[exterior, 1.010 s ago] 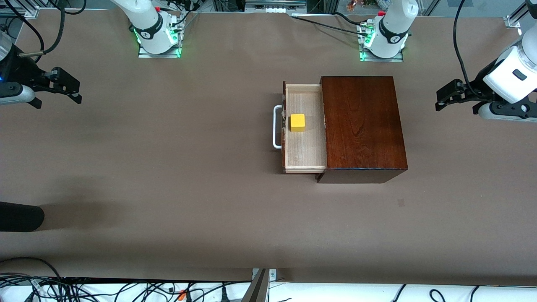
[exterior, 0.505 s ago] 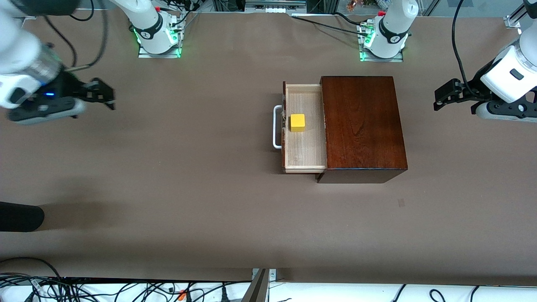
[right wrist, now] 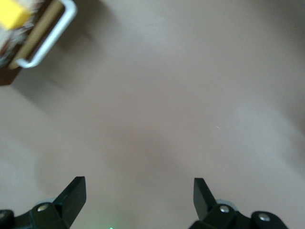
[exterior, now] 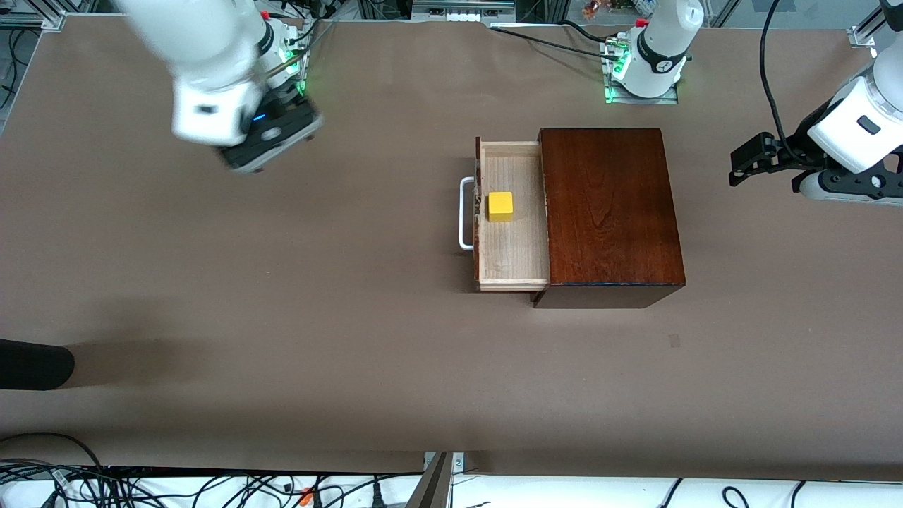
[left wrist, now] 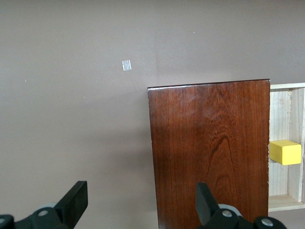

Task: Open drawer, take yellow block, close drawer
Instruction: 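Move the right gripper over the yellow cube in the drawer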

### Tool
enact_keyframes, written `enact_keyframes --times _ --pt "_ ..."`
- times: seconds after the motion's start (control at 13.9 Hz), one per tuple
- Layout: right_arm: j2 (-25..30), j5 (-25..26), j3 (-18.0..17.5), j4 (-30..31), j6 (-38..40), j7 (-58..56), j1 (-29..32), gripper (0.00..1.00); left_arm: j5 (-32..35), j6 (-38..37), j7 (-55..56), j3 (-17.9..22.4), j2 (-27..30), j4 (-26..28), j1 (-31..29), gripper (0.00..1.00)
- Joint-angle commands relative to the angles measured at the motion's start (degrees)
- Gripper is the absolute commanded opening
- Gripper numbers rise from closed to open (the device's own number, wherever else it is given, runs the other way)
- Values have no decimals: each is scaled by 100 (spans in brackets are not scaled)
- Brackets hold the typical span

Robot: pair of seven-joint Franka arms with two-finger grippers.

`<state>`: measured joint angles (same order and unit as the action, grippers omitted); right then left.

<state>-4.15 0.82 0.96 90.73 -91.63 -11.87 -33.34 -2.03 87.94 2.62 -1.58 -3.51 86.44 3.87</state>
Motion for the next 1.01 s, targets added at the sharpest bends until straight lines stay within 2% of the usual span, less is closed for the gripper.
enact_keyframes --times 0.0,0.22,0.43,0.72,0.94 --pt "-129 -3 79 -46 40 -570 -549 100 -131 57 -139 -1 52 31 -35 100" --pt "-393 -38 71 -64 -73 -598 -1199 100 -131 57 -139 -1 52 31 -26 100" --pt "-1059 -117 -52 -624 -424 -746 -1631 100 -139 57 -139 -1 52 31 -35 100" --pt "-1930 -109 -386 -1144 -1372 -1299 -1694 100 -253 66 -104 -1 52 22 -44 100" --pt "-2475 -100 -439 -1364 -2224 -1661 -1737 100 -262 83 -113 -1 43 22 -44 100"
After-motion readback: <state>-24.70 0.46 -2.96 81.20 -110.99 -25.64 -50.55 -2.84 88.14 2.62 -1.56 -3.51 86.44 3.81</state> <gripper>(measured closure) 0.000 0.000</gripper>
